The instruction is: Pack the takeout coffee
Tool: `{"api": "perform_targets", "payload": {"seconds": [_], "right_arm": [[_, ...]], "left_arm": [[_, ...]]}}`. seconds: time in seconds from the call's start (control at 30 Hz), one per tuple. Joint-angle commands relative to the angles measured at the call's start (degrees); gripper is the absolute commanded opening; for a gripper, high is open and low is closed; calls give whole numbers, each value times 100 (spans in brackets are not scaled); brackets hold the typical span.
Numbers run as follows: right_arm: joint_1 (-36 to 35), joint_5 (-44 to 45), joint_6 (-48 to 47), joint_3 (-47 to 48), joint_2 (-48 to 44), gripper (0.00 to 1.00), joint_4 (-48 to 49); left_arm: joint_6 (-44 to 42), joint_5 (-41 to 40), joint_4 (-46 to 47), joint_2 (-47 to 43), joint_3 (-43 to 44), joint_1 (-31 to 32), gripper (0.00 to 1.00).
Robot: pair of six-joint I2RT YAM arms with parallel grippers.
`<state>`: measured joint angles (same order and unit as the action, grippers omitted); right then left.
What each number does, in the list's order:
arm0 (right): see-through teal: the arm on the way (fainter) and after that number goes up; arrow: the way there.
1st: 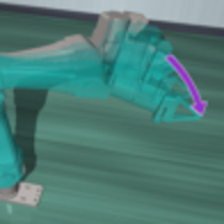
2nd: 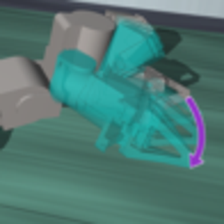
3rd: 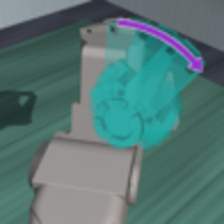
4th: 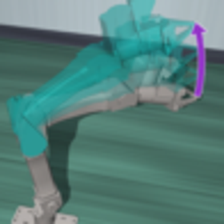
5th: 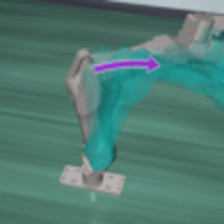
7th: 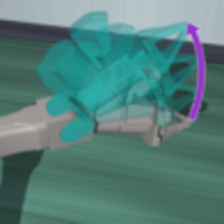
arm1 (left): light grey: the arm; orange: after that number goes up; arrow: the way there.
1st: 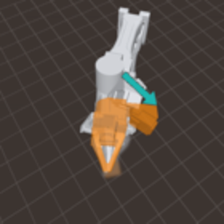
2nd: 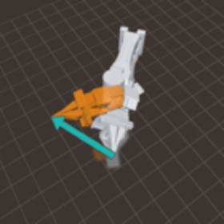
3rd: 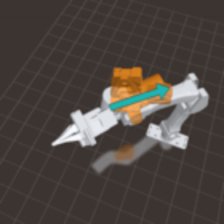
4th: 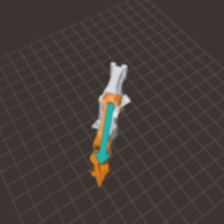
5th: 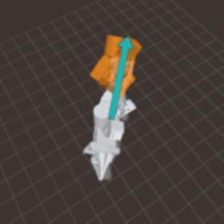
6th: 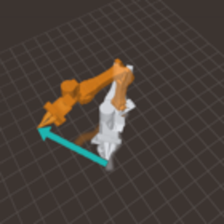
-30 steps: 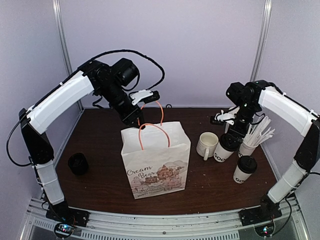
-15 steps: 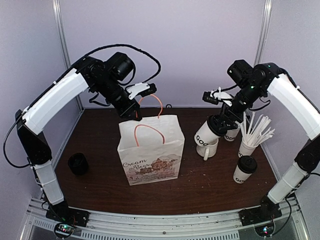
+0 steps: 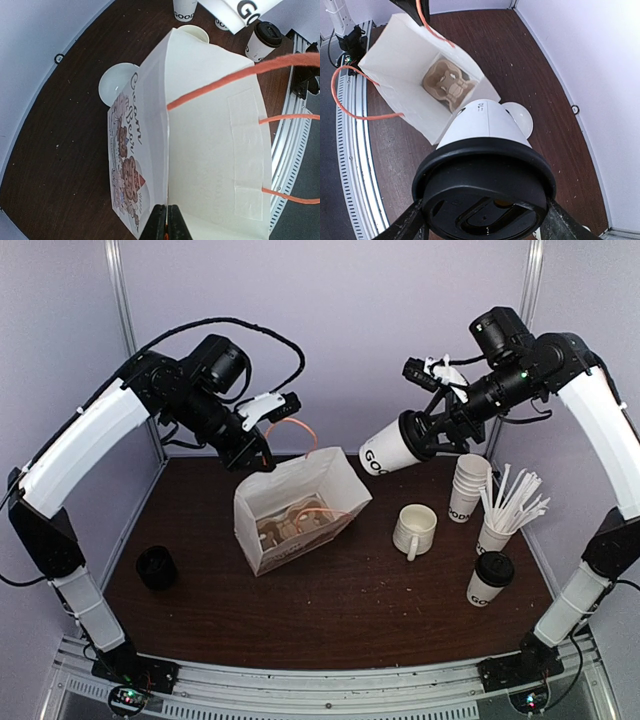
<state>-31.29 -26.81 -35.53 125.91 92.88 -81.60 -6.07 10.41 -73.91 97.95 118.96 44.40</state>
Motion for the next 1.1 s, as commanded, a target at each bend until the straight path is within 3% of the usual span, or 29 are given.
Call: {"api": "perform_targets", "payload": {"seconds": [0.0, 0.17, 0.8, 0.87, 1.07], "right_arm": [[-319, -177, -33, 289, 51, 66, 340], [-935, -22, -193, 234, 85, 66, 344], [-2886, 2357, -582, -260, 819, 65, 639], [-3040, 2499, -615, -336, 913, 64, 648], [-3346, 2629, -686, -782, 834, 64, 649]], "left_arm": [[100, 261, 291, 49, -108, 6, 0], [132, 310, 294, 131, -77, 31, 0], [142, 313, 496, 219, -144, 238, 1], [131, 313, 499, 233, -145, 289, 7], [153, 161, 425, 95, -178, 375, 46]]}}
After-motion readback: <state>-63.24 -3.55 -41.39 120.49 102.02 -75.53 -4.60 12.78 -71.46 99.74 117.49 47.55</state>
